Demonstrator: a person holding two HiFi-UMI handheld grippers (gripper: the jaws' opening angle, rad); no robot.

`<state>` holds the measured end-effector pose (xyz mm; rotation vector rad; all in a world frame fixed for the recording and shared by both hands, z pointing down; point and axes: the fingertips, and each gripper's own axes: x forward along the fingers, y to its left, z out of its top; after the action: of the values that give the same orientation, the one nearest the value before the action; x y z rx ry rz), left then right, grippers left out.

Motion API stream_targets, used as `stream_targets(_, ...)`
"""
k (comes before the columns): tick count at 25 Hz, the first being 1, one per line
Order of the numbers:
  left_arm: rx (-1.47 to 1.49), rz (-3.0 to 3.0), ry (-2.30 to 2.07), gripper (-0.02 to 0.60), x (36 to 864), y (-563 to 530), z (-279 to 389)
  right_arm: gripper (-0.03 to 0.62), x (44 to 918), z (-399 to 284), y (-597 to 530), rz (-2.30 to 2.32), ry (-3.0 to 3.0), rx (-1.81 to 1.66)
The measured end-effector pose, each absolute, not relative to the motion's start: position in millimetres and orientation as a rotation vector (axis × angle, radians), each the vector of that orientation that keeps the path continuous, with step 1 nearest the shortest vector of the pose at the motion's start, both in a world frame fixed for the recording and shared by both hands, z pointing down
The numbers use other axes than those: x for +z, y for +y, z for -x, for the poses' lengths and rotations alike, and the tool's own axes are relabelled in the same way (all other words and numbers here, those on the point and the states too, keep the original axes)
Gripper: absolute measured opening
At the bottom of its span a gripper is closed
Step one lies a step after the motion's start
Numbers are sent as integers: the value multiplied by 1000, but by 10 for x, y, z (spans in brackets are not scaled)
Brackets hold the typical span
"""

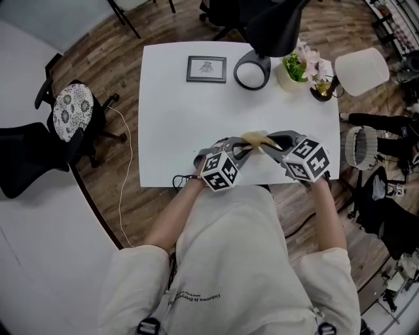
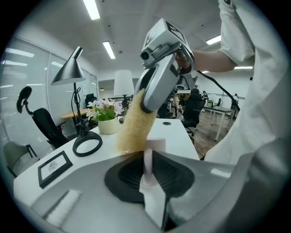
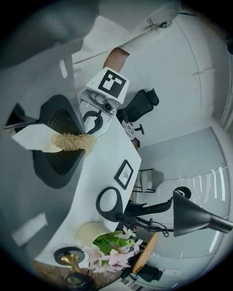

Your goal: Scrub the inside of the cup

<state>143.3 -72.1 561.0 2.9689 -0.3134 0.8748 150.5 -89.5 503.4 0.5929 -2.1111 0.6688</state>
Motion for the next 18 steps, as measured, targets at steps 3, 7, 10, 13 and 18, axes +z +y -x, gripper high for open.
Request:
stream_targets(3, 815, -2915, -333, 48, 5617, -786, -1398, 106, 5003, -1527, -795, -554, -2114, 682)
stream_targets(7, 785, -2884, -344, 48, 5617, -851, -1364, 106, 5069, -1605, -641, -513, -2094, 713)
stream_targets(10, 790, -2889, -336, 48, 5612, -857, -1369, 106, 5093, -1652, -595, -516, -2090, 738)
stream_targets(13, 785, -2884, -335, 48, 5610, -857, -1361, 106, 5094, -1654, -577, -514, -2086, 733)
stream_targets(18, 781, -2881, -338, 48, 5606, -872, -1335, 106, 5127, -1711, -511, -502, -2048, 703)
